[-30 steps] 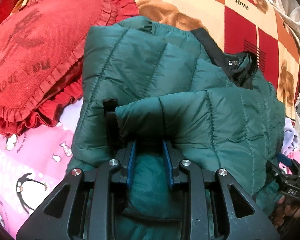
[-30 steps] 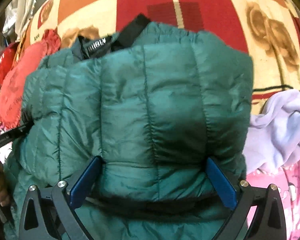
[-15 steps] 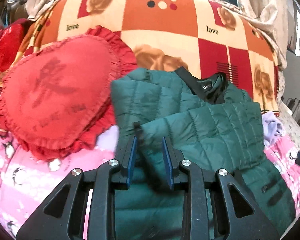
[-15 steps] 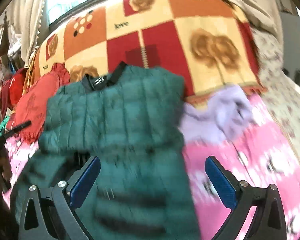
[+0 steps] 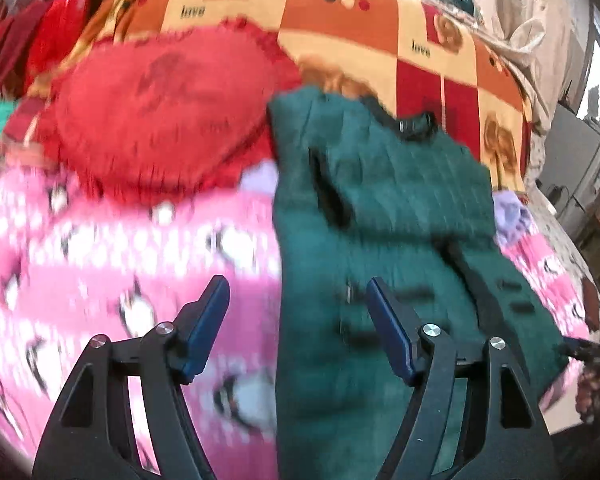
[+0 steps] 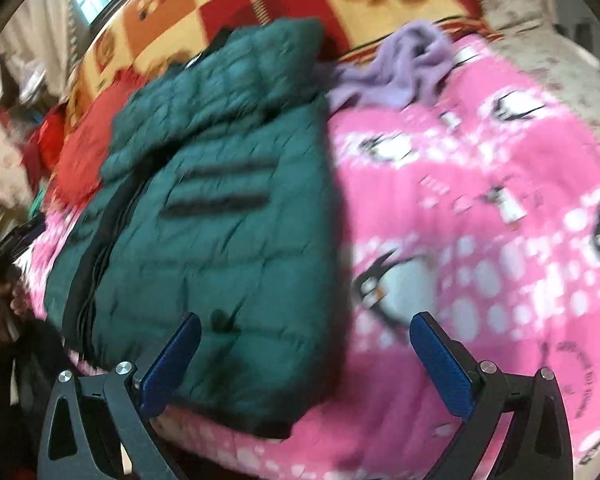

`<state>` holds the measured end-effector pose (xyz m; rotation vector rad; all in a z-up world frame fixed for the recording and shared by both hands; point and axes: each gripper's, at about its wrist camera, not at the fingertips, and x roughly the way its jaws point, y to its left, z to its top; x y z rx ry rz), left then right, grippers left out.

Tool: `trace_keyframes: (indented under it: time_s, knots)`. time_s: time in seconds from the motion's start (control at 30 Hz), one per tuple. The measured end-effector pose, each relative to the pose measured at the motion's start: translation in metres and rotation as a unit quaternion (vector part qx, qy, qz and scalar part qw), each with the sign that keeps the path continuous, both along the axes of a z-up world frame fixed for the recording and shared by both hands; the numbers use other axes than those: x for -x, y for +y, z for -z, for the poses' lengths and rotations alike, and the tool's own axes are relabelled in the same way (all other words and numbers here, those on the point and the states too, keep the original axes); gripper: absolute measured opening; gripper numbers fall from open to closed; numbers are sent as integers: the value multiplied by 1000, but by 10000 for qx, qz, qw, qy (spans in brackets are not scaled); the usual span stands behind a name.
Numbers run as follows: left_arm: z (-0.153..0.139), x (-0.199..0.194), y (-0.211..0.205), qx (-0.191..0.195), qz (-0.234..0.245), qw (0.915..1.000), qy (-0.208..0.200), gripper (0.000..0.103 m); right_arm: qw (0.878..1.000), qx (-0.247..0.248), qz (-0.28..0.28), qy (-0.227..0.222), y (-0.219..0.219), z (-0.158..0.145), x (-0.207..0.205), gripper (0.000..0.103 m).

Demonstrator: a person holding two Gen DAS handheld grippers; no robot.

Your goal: Fold large clothes

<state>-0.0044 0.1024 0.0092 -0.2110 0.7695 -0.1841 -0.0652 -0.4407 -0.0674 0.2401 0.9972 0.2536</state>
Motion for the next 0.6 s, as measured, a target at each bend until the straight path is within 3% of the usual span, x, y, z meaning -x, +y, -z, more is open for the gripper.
trace_keyframes:
  time_s: [0.1,0.23,0.33,0.53,0.6]
  knots:
    - [14,20,5,136,-158,9995,255,71,9992,13,-389,45,18,5,1,103]
    - [20,40,3,307,-41,9991,279,71,9965,-26,-839,-52,42,5,4,103]
    - [36,45,-3,668,183,9956,637,71,9967,19,-809,66,47,11,-1,103]
    - [58,47,-20,903,588,9874,1159,71,9976,39,-686,128,48,18,-1,103]
    - [55,48,-24,841,637,9883,1104,72,9978,-112,-650,24,46,13,1,103]
